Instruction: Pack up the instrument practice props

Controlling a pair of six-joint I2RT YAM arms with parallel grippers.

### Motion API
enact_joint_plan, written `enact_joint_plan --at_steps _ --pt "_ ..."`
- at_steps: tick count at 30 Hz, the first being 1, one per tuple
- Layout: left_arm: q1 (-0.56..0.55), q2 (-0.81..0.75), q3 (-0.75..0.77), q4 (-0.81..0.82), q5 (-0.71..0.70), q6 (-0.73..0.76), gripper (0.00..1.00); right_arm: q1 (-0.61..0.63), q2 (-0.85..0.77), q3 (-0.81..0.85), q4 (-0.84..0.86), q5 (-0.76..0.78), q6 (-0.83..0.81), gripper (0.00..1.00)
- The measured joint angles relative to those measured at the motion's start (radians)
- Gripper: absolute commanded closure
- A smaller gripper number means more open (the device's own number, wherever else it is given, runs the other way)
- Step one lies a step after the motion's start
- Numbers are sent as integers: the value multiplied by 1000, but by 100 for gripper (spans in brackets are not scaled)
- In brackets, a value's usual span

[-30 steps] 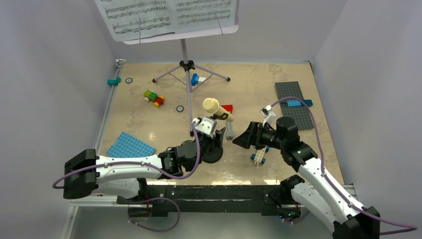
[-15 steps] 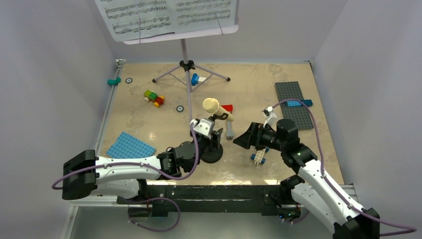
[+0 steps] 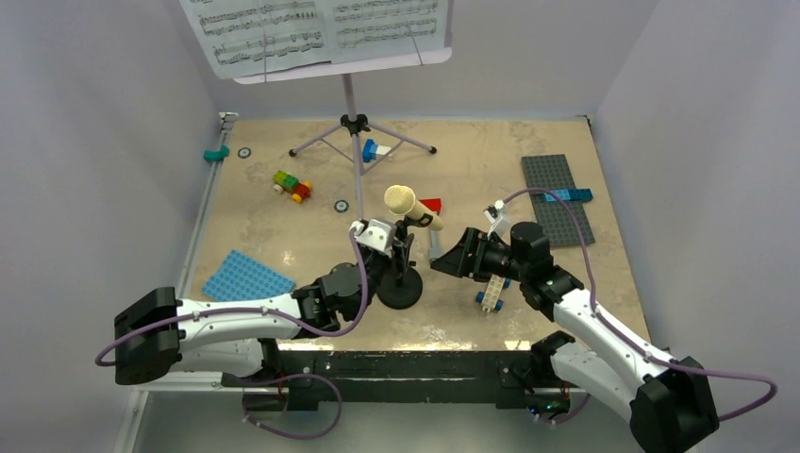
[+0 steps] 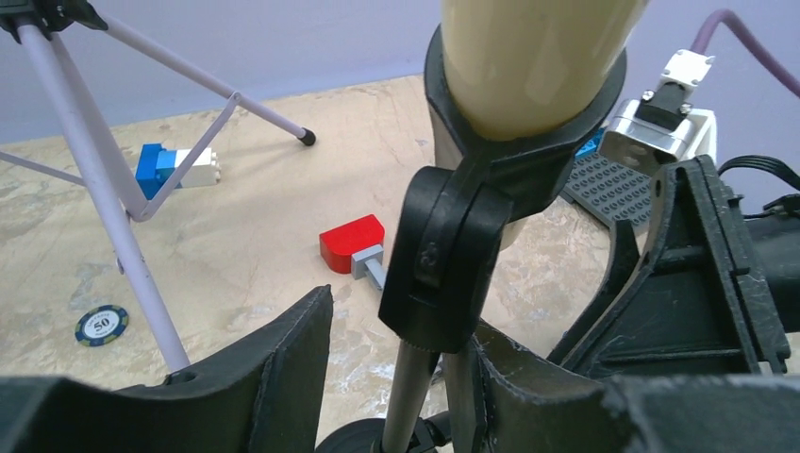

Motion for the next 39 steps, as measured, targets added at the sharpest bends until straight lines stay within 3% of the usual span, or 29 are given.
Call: enact_joint_plan --at_steps 5,11,17,39 --pt "2 18 1 19 30 19 70 27 50 0 63 0 45 15" --pt "2 34 2 19 50 47 100 45 111 0 150 -9 127 17" --pt "4 34 0 23 60 52 100 69 183 0 264 -47 251 23" --pt "3 13 -69 134 108 63 100 120 382 -1 513 -69 458 70"
